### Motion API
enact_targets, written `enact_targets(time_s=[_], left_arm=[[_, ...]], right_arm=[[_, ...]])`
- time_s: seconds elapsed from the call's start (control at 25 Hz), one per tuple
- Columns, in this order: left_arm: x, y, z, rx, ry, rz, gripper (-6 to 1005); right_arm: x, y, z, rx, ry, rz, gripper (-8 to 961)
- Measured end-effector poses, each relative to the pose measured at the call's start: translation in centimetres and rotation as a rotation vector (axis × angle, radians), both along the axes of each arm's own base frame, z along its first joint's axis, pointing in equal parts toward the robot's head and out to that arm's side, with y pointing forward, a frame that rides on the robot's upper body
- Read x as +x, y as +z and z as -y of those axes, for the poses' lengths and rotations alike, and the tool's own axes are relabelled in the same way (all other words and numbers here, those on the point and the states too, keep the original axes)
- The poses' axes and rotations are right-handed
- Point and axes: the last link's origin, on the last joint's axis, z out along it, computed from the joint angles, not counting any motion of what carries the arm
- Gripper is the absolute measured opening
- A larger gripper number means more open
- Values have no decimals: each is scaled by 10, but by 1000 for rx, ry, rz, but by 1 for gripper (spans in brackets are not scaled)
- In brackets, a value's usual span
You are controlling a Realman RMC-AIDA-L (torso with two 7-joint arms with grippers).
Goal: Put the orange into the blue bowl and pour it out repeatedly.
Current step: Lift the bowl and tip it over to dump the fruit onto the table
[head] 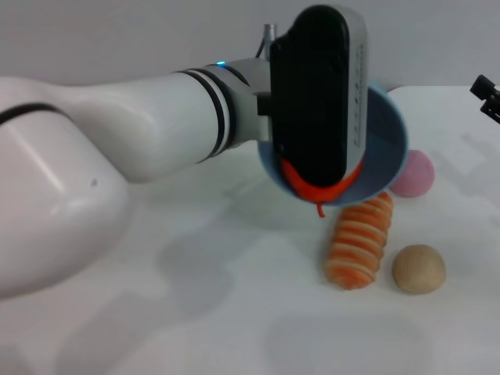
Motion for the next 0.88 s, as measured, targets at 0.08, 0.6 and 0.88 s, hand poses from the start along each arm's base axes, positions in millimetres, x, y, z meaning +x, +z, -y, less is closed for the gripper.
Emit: enact_targets(time_s=[0.08,0.6,0.88], left_arm=[[3,-1,3,11,-53,8,-1],[-10,0,20,203,-365,46,0],[-22,-2,31,295,-473,23,0]], right_arm=[[2,0,1,5,-9,-7,737],[4,-3,2,6,-24,-34,736],[4,-4,2,8,-28,-50,736]])
